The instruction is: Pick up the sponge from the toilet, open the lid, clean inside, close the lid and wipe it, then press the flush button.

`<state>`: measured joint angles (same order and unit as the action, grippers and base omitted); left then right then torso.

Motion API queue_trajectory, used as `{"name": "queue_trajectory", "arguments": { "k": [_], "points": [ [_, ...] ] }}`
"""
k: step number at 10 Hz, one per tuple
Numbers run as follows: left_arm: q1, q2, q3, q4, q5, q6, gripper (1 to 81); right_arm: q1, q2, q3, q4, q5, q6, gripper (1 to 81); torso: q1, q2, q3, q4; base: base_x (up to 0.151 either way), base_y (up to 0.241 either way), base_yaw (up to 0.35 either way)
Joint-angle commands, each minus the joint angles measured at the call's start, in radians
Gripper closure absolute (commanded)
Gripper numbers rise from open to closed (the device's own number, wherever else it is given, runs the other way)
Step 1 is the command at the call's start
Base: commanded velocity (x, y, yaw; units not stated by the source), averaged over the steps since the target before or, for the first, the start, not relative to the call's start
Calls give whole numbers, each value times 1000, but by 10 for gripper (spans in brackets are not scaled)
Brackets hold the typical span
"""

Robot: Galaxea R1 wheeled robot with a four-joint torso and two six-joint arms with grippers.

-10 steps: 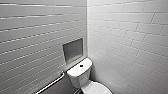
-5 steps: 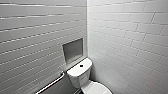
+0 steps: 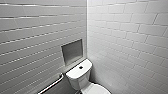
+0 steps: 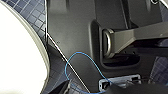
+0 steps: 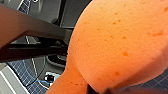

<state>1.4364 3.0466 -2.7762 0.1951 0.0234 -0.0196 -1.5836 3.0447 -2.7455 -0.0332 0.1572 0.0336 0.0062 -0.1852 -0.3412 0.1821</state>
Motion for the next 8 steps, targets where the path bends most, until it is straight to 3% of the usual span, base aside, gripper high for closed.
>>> {"name": "queue_trajectory", "arguments": {
  "k": [1, 8],
  "points": [
    [-33, -8, -3, 7, 59, 7, 10, 13, 4, 0, -14, -62, -3, 811, 0, 0, 0, 0, 78, 0, 0],
    [-32, -6, -2, 7, 58, 7, 10, 10, 2, 0, -13, -62, -1, 811, 0, 0, 0, 0, 87, 0, 0]
  ]
}}
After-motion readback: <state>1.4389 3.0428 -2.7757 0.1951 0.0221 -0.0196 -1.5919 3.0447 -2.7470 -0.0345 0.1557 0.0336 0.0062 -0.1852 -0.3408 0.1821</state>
